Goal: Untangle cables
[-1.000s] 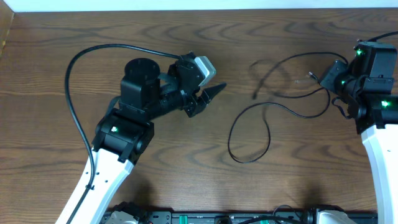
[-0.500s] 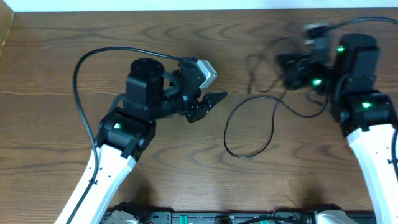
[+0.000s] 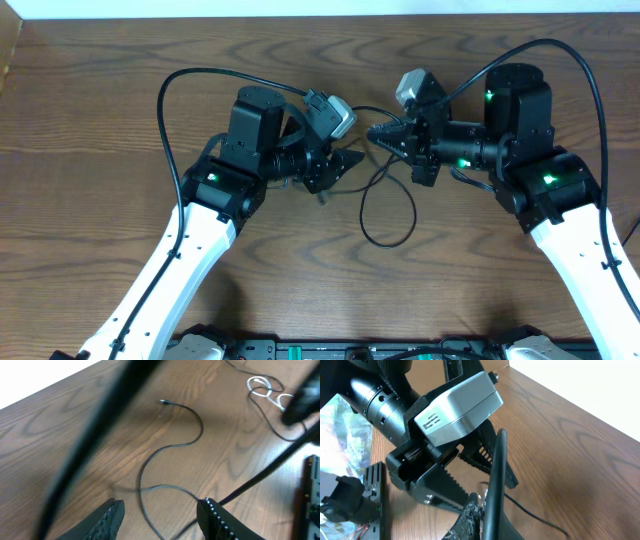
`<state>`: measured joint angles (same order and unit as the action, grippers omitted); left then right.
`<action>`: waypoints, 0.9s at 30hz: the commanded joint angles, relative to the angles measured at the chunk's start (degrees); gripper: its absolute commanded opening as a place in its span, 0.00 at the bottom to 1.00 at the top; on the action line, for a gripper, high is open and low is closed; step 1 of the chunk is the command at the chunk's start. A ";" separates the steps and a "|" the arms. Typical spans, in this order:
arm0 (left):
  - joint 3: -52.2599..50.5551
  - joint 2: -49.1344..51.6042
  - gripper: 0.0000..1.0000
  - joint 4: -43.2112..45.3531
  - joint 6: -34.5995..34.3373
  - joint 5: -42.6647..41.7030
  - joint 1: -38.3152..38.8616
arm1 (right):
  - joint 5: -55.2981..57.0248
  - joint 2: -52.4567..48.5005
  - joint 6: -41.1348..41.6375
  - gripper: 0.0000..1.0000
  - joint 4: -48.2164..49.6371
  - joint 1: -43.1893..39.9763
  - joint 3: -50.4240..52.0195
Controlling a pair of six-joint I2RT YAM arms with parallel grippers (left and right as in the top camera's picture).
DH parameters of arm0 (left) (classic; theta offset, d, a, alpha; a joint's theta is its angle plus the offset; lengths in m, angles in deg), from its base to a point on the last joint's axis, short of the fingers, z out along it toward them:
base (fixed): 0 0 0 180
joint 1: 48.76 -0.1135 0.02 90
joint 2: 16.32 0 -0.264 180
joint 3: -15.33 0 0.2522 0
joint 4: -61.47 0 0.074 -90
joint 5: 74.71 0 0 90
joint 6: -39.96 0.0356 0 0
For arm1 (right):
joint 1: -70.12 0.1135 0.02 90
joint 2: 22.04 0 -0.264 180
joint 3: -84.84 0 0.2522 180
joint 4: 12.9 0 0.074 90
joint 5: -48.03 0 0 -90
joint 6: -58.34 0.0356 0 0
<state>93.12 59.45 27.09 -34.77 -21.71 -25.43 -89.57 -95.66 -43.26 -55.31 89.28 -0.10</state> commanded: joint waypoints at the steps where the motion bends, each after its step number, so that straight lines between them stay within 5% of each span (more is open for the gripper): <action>1: 0.00 0.33 0.52 0.15 0.94 4.11 -0.11 | -1.46 0.98 -3.37 0.01 -1.73 0.35 -0.76; 9: 0.00 0.33 0.36 5.70 -1.14 26.47 -0.11 | -1.42 1.01 -5.22 0.01 -6.60 0.33 -0.76; 15: 0.00 0.33 0.57 10.56 -4.26 48.85 -0.17 | -5.68 3.89 -6.84 0.01 -7.67 0.35 -0.76; 23: 0.00 0.33 0.59 14.69 -7.61 62.42 -0.17 | -5.70 10.08 -9.29 0.01 -11.43 0.35 -0.76; 27: 0.00 0.28 0.63 16.00 -7.69 68.13 -0.17 | 5.38 11.15 -6.95 0.01 -11.91 0.35 -0.76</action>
<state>93.10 59.49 42.72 -41.22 37.57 -25.41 -92.04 -84.98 -50.58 -67.11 89.32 -0.12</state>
